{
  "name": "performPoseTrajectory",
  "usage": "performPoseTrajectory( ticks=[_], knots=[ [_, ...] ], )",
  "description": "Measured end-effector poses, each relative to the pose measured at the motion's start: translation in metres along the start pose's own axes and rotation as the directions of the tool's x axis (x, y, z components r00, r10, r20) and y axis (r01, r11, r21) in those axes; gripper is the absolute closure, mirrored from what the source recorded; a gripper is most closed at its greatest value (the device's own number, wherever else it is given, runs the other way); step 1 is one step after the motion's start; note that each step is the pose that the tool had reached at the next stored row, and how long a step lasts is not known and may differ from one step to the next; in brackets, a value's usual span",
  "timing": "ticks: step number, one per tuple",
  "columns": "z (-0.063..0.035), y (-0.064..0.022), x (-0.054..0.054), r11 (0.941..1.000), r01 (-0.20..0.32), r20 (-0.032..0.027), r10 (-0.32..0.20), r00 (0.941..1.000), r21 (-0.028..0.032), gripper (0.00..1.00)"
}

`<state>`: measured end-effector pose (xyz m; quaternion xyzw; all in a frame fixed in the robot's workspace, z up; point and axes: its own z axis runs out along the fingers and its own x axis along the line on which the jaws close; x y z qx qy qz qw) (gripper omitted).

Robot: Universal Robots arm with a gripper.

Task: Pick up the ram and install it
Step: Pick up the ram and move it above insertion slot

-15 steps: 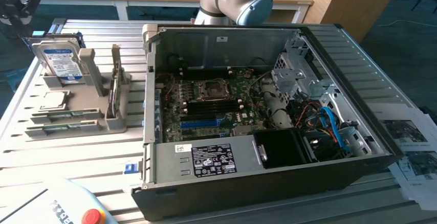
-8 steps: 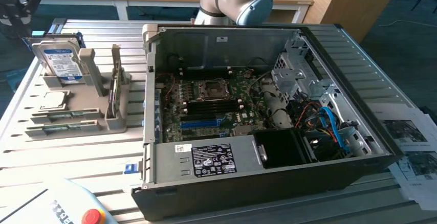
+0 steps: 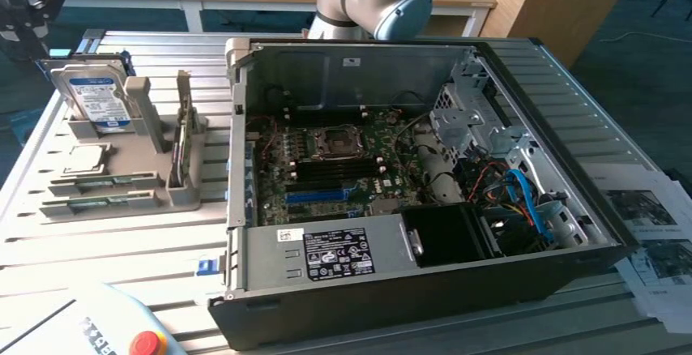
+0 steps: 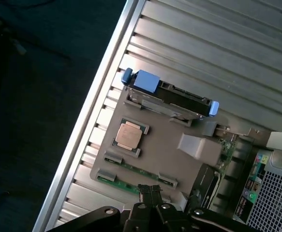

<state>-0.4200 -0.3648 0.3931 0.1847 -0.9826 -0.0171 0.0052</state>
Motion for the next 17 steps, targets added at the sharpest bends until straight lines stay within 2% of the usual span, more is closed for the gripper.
performPoseTrajectory(
  ticks=[4, 7, 12, 17],
  knots=[
    [0.0000, 0.0000, 0.0000, 0.9975, 0.070, -0.0025, -0.070, 0.9975, 0.0001, 0.90],
    [0.0000, 0.0000, 0.0000, 0.9925, 0.122, -0.0044, -0.122, 0.9925, 0.0003, 0.90],
    [0.0000, -0.0001, 0.0000, 0.9784, 0.207, -0.0076, -0.207, 0.9784, 0.0003, 0.90],
    [0.0000, 0.0000, 0.0000, 0.9582, 0.286, -0.0105, -0.286, 0.9582, 0.0000, 0.90]
  ],
)
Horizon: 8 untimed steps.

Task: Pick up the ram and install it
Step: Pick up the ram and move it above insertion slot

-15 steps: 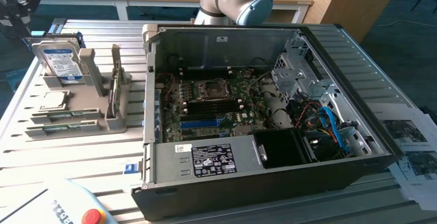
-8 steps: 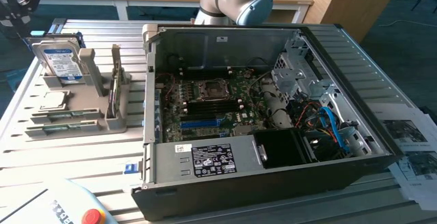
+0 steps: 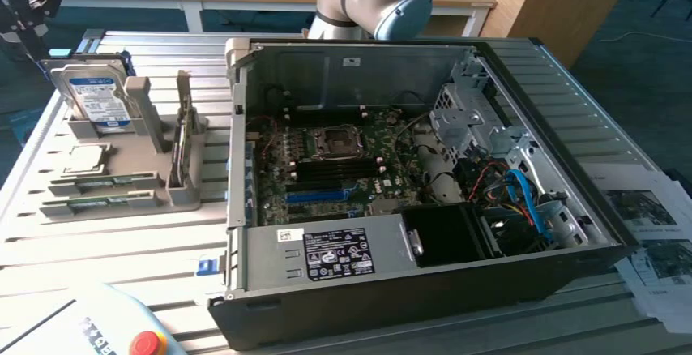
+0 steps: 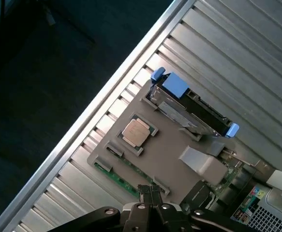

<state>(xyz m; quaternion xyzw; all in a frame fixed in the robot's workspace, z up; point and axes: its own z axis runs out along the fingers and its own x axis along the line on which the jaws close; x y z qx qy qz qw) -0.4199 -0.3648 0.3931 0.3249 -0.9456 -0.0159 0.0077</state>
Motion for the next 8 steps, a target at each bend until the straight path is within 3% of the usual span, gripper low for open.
performPoseTrajectory(
  ticks=[4, 8],
  knots=[
    [0.0001, 0.0000, 0.0000, 0.9977, 0.067, -0.0027, -0.067, 0.9977, 0.0006, 0.90],
    [0.0001, 0.0001, 0.0000, 0.9917, 0.129, -0.0053, -0.129, 0.9917, 0.0010, 0.90]
  ],
)
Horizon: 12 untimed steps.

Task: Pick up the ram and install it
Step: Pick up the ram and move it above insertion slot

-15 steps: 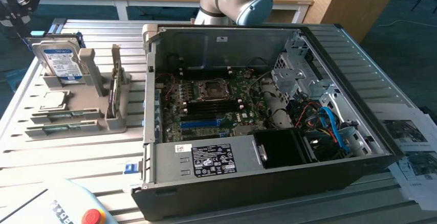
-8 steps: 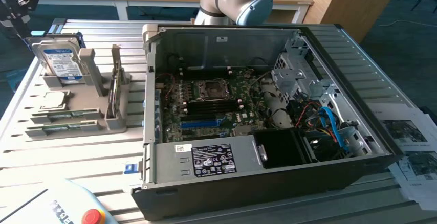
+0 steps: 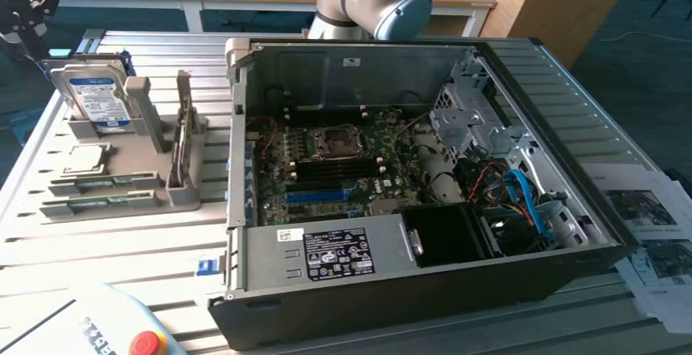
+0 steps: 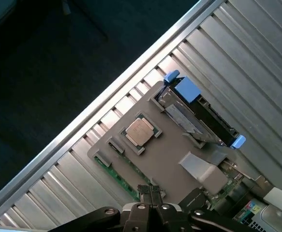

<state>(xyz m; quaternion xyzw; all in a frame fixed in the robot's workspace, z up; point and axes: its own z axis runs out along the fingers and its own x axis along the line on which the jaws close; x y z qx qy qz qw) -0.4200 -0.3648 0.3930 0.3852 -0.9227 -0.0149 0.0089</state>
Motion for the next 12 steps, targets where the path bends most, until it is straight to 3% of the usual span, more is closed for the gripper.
performPoseTrajectory(
  ticks=[7, 12],
  knots=[
    [0.0002, 0.0000, 0.0000, 0.9956, 0.094, -0.0035, -0.094, 0.9956, 0.0007, 0.90],
    [0.0003, 0.0000, 0.0001, 0.9873, 0.159, -0.0060, -0.159, 0.9873, 0.0008, 0.90]
  ],
)
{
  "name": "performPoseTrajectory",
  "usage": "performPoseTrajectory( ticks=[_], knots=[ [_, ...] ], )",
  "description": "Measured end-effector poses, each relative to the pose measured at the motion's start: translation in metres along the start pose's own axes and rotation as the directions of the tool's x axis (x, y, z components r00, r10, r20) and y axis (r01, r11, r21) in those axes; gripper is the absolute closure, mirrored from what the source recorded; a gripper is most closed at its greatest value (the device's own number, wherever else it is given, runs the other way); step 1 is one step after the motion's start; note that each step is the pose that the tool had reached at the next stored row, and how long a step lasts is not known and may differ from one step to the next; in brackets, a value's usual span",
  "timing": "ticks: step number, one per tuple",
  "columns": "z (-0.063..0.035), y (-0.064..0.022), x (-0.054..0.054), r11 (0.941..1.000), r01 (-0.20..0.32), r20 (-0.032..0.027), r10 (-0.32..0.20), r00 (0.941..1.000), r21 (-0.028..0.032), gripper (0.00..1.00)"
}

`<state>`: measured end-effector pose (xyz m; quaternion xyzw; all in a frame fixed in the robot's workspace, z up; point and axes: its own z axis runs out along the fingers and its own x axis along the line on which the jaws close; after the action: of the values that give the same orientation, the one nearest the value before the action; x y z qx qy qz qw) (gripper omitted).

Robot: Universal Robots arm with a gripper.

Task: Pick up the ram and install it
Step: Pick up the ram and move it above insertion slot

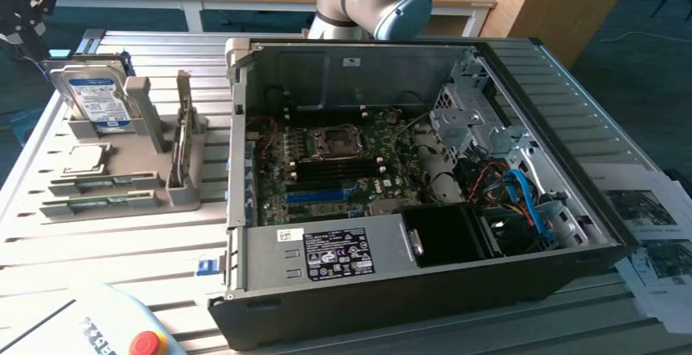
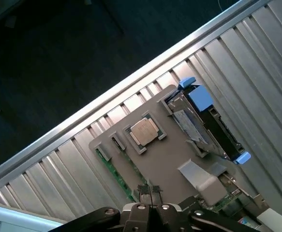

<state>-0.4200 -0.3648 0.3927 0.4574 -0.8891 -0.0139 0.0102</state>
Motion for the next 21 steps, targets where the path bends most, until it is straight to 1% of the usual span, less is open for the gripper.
performPoseTrajectory(
  ticks=[3, 6, 9, 11, 13, 15, 18, 21],
  knots=[
    [0.0000, 0.0000, 0.0000, 0.9992, 0.041, -0.0014, -0.041, 0.9991, 0.0002, 0.90],
    [0.0000, 0.0001, 0.0001, 0.9965, 0.084, -0.0029, -0.084, 0.9965, 0.0003, 0.90],
    [0.0000, 0.0001, 0.0001, 0.9919, 0.127, -0.0043, -0.127, 0.9919, 0.0004, 0.90],
    [0.0000, 0.0001, 0.0001, 0.9872, 0.159, -0.0054, -0.159, 0.9872, 0.0004, 0.90],
    [0.0000, 0.0001, 0.0001, 0.9816, 0.191, -0.0065, -0.191, 0.9816, 0.0004, 0.90],
    [0.0001, 0.0001, 0.0001, 0.9748, 0.223, -0.0077, -0.223, 0.9747, 0.0004, 0.90],
    [0.0000, 0.0001, 0.0001, 0.9620, 0.273, -0.0095, -0.273, 0.9620, 0.0002, 0.90],
    [0.0001, 0.0001, 0.0001, 0.9467, 0.322, -0.0112, -0.322, 0.9466, 0.0000, 0.90]
  ],
)
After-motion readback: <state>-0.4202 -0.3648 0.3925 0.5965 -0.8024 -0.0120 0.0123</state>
